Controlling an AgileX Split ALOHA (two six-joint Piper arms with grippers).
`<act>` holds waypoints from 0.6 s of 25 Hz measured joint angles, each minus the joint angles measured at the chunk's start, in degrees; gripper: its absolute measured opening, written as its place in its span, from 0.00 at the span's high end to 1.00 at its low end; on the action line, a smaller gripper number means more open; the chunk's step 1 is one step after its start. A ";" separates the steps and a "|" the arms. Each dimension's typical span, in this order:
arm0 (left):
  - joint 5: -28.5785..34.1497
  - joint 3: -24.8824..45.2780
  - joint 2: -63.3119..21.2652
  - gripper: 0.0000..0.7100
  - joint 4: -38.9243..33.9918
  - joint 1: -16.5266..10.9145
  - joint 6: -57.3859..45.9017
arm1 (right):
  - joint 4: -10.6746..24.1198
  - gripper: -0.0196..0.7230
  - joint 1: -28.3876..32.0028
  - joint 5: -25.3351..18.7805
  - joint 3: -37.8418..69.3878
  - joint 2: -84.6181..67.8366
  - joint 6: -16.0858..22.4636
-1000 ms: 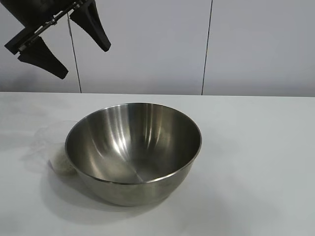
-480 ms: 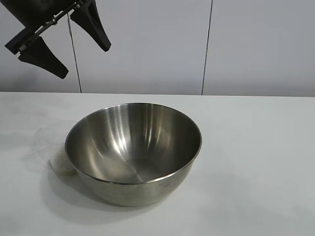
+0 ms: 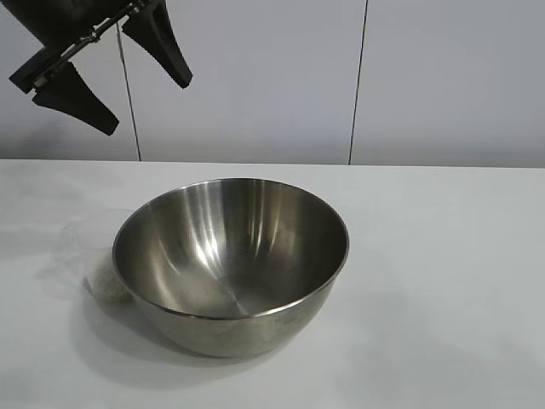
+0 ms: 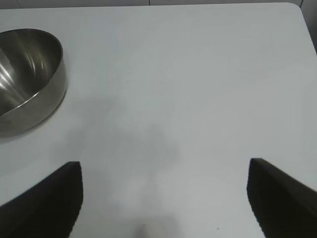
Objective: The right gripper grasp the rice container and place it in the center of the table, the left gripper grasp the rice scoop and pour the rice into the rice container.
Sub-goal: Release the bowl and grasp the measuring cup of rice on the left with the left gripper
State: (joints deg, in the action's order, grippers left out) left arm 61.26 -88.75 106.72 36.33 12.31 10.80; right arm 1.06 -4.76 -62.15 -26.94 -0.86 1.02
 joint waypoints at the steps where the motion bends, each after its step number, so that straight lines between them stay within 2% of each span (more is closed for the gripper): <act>1: 0.00 0.00 0.00 0.02 0.00 0.00 0.00 | 0.00 0.14 0.00 0.00 0.00 0.00 0.00; 12: 0.75 -0.56 0.00 0.03 2.24 0.00 2.69 | 0.00 0.14 0.00 0.11 0.00 0.00 -0.05; 15: -4.13 0.19 -1.81 0.05 -1.55 0.62 4.05 | 0.00 0.14 0.00 0.11 0.00 0.00 -0.05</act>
State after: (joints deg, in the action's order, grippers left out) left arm 57.13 -88.56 104.91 34.78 12.94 14.84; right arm 1.06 -4.76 -62.04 -26.94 -0.86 0.97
